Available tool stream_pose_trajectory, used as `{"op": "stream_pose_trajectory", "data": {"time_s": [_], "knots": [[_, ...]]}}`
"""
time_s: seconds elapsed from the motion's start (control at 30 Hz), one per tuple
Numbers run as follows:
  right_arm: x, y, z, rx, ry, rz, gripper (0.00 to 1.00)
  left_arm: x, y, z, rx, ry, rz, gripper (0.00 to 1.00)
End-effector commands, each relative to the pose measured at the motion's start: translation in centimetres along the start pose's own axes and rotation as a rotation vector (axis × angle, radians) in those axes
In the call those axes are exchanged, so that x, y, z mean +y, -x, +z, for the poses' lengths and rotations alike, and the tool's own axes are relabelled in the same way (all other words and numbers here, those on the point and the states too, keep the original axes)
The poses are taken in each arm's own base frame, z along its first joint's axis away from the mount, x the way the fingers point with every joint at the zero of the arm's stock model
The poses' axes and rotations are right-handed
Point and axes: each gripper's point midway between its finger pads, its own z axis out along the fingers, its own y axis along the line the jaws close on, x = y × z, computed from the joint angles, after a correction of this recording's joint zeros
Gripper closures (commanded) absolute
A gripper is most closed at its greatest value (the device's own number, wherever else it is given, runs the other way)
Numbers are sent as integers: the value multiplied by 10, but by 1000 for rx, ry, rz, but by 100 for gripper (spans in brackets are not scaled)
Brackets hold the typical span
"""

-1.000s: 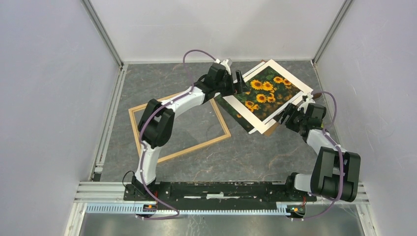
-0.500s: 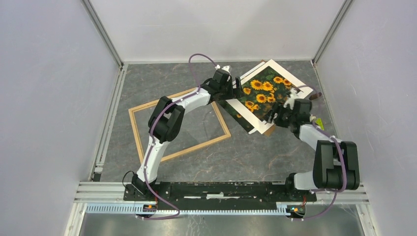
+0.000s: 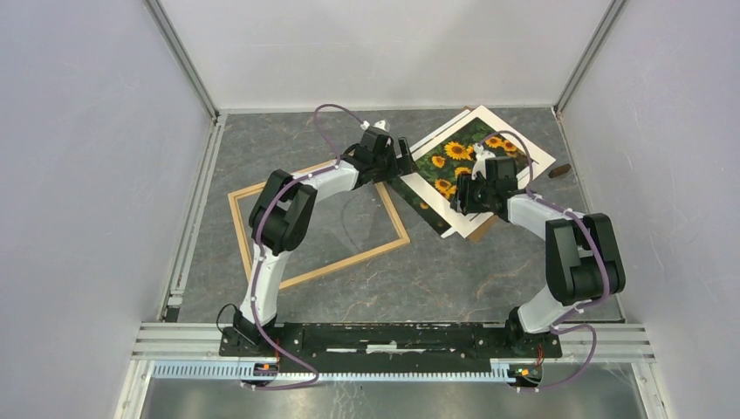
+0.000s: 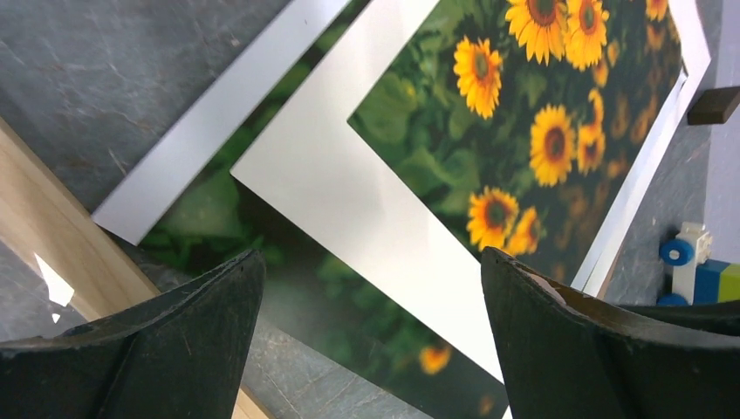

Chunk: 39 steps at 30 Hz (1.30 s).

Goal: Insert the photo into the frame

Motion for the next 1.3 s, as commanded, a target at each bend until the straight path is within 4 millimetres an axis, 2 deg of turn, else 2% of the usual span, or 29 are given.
{"op": "stream_pose_trajectory", "data": {"time_s": [0.0,0.1,0.37,0.53,0.67,0.87,1.13,1.27], "knots": [[2,-19,2,12,19,45,45,-20,44,-4,-100,-53,-14,1],[-2,-32,5,41,-3,71,51,-6,41,6,-89,15,-18,0],[-14,-54,8,54,-55,105,52,17,41,24,-119,140,-73,0],[-12,-57,10,61,-44,109,52,22,36,31,-115,179,-86,0],[-12,-54,10,55,-40,107,52,20,24,38,-66,176,-107,0],[-8,-53,12,55,-17,112,53,7,7,39,8,65,-144,0],[-8,-56,14,62,-10,112,53,-18,25,25,-35,-219,-242,2],[-7,-58,16,65,-2,118,53,-21,13,26,21,-274,-290,3]]}}
